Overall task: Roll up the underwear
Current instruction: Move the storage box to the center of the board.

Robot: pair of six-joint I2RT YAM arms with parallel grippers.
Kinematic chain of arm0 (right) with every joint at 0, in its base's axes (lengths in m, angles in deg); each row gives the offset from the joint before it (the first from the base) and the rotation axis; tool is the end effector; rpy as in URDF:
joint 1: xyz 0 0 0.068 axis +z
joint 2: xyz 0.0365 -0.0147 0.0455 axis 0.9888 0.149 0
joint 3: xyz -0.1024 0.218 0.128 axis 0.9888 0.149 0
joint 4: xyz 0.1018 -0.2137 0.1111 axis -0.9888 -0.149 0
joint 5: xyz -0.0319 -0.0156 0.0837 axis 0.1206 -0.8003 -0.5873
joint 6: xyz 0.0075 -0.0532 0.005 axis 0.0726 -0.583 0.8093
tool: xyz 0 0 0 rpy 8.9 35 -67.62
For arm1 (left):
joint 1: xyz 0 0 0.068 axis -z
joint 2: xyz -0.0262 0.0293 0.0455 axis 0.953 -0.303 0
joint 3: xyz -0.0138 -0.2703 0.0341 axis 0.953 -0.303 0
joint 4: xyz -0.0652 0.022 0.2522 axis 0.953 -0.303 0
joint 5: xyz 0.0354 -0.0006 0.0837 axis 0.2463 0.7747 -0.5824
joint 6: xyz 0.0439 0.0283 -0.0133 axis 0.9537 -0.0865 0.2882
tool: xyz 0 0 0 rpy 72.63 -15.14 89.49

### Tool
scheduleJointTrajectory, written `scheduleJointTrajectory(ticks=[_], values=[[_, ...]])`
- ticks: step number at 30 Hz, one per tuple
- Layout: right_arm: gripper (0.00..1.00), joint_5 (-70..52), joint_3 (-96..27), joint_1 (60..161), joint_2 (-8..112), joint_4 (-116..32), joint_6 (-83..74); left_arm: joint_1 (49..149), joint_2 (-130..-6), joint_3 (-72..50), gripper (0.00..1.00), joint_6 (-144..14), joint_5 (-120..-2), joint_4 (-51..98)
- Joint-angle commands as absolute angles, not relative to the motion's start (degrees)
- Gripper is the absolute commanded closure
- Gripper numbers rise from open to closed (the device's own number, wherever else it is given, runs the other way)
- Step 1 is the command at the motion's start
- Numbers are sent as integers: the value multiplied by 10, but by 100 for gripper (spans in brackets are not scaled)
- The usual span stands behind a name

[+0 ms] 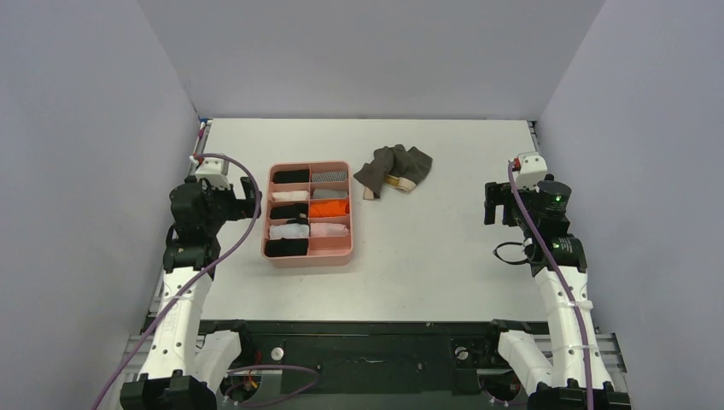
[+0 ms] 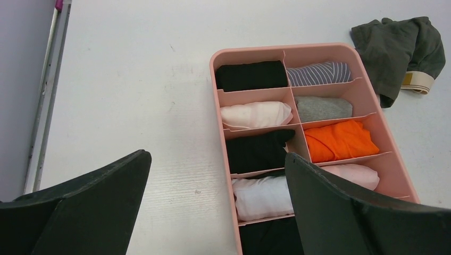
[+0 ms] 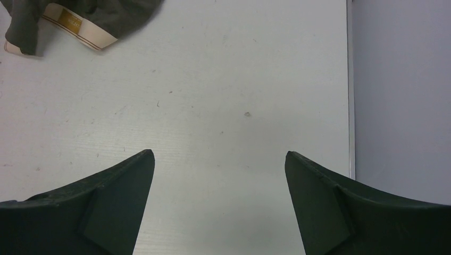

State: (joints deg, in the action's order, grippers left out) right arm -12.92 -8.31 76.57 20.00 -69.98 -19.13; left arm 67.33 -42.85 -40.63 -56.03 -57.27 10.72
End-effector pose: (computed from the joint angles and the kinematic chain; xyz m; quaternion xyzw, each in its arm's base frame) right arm 0.1875 -0.0084 0.3251 -0.0766 0.8491 0.0323 0.5217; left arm 0.2050 0.0107 0.3097 0.0062 0.8088 -0.0729 0.5835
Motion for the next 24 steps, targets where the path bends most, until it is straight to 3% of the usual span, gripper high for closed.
scheduleJointTrajectory(ticks=[1, 8, 24], values=[[12, -138, -80, 760, 187, -678, -185, 668, -422, -400, 3, -559, -559, 126], [12, -152, -78, 758, 172, -676, -190, 676, -506, -342, 3, -518, -558, 39], [12, -180, -74, 758, 179, -684, -204, 707, -755, -258, 0, -554, -592, 69]])
